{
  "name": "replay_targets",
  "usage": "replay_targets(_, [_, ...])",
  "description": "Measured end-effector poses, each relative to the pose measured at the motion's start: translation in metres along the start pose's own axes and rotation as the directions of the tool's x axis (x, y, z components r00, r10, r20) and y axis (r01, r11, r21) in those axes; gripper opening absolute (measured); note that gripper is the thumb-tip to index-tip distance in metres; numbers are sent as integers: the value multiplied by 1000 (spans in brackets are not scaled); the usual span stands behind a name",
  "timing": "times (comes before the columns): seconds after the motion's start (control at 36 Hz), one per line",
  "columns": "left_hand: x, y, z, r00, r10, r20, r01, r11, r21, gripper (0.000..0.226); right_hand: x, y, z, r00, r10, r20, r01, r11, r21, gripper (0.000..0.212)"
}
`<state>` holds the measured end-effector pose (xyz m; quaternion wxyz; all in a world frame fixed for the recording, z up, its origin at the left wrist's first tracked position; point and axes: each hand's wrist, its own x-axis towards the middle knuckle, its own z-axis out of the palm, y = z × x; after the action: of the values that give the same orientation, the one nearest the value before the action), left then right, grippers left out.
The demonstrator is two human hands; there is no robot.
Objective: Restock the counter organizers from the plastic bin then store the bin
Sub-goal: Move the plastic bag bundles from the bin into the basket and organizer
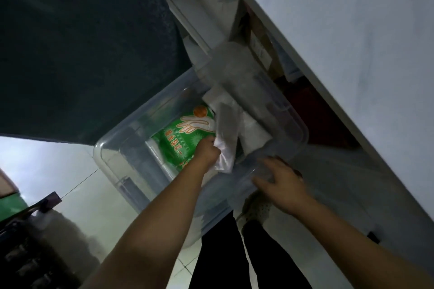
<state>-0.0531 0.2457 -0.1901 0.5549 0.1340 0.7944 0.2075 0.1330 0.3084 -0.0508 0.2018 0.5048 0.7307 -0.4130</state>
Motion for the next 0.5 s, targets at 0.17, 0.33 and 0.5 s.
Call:
replay_targets(0.17, [-81, -8, -23, 993, -18, 118, 81, 825, -559, 39, -4, -26, -15, 993, 118, -33, -88, 874, 478, 47])
replay_targets(0.33, [-160, -21, -38, 971, 67, 229, 136, 632, -763, 47, -12, -54, -15, 927, 206, 313, -373, 589, 717, 42])
replay_targets(0.5, [-202, -37, -34, 960, 152, 234, 125, 514, -849, 47, -22, -63, 0, 917, 29, 397, -347, 546, 762, 22])
